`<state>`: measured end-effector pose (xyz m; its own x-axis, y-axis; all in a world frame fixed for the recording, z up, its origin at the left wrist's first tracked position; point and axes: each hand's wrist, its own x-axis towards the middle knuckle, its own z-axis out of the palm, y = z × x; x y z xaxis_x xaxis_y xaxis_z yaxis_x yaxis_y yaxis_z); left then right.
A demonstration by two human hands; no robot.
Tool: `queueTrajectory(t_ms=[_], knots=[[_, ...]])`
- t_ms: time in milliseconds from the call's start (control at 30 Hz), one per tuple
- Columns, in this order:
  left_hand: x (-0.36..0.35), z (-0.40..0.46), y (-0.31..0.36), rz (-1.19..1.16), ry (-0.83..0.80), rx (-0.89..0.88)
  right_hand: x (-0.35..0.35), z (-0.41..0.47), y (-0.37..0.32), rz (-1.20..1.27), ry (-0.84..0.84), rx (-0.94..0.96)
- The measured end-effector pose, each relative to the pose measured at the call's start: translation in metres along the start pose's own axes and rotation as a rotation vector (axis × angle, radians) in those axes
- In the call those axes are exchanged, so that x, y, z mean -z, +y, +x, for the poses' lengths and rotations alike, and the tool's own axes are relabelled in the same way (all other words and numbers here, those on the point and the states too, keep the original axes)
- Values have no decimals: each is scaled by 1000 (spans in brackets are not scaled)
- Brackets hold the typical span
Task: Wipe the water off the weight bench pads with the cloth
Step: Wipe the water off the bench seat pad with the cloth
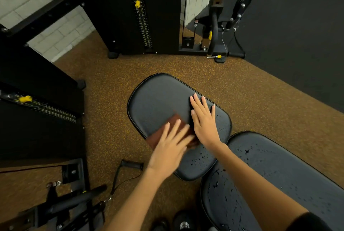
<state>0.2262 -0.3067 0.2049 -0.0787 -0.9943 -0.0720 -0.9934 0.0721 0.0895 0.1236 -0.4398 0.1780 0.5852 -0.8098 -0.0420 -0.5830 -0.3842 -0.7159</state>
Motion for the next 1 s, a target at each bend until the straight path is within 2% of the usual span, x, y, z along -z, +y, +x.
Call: queueTrajectory(t_ms=[67,133,200,267,333,400,467,533,600,733,933,1000], knots=[[-7,-9,18,-70,-17,-31,4,-4,-4,22,19,24],[-12,-18,27,-368,37,10,8,-14,-10,-20,34,148],[-3,-21,28,-746,111,174,9,-28,-18,-46,19,292],[15,-21,18,-870,331,344,7,-45,-26,-20,5,351],[29,-18,-6,-834,523,448,0,-65,-30,-57,11,363],[41,-11,-39,-735,561,572,-13,-87,-32,-181,-13,329],[45,-1,-69,-569,440,671,-29,-103,-34,-306,-56,224],[39,2,-86,-348,254,631,-41,-108,-37,-393,-75,127],[32,0,-92,-243,137,580,-47,-105,-38,-448,-85,91],[28,-7,-92,-194,68,563,-46,-89,-39,-433,-89,104],[26,-12,-94,-164,-4,512,-53,-42,-63,-368,23,41],[25,-12,-93,-166,-16,517,-54,-35,-67,-344,19,72]])
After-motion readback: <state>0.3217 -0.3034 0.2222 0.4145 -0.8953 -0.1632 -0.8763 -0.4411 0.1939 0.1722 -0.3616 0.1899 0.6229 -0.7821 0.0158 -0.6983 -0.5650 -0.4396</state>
